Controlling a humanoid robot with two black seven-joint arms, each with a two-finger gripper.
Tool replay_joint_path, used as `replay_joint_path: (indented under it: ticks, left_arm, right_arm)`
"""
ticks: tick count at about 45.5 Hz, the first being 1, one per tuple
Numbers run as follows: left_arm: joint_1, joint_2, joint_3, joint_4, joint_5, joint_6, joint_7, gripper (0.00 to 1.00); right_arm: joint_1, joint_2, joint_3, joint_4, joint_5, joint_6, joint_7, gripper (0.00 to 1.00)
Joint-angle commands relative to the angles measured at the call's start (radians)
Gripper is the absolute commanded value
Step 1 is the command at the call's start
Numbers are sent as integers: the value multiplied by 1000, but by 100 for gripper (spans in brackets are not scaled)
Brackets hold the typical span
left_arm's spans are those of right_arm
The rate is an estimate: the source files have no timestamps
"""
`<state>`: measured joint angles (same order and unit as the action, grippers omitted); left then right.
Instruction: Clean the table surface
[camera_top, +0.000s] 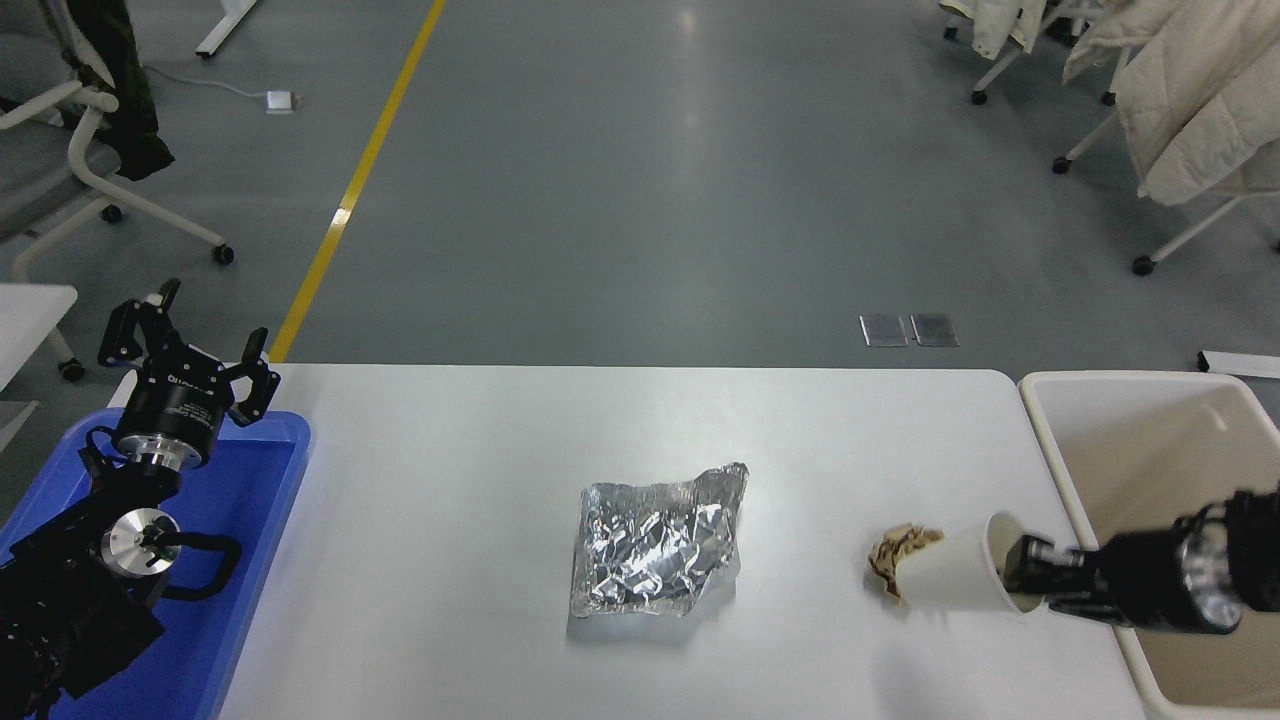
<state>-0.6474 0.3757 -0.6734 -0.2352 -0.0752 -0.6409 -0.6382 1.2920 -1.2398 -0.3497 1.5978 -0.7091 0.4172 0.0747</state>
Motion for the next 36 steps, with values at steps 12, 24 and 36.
replay_joint_path:
  ticks: [12,24,36]
  left_arm:
    - [0,0,0,0,0,0,0,100]
    - [0,0,0,-1,0,0,0,100]
    - [0,0,0,0,0,0,0,100]
  right_arm:
    - [382,-343,156,-19,-220,455,-10,0]
    - [323,-337,173,-41,-234,455,-10,0]
    - [260,-239,167,-269,-254,455,-9,0]
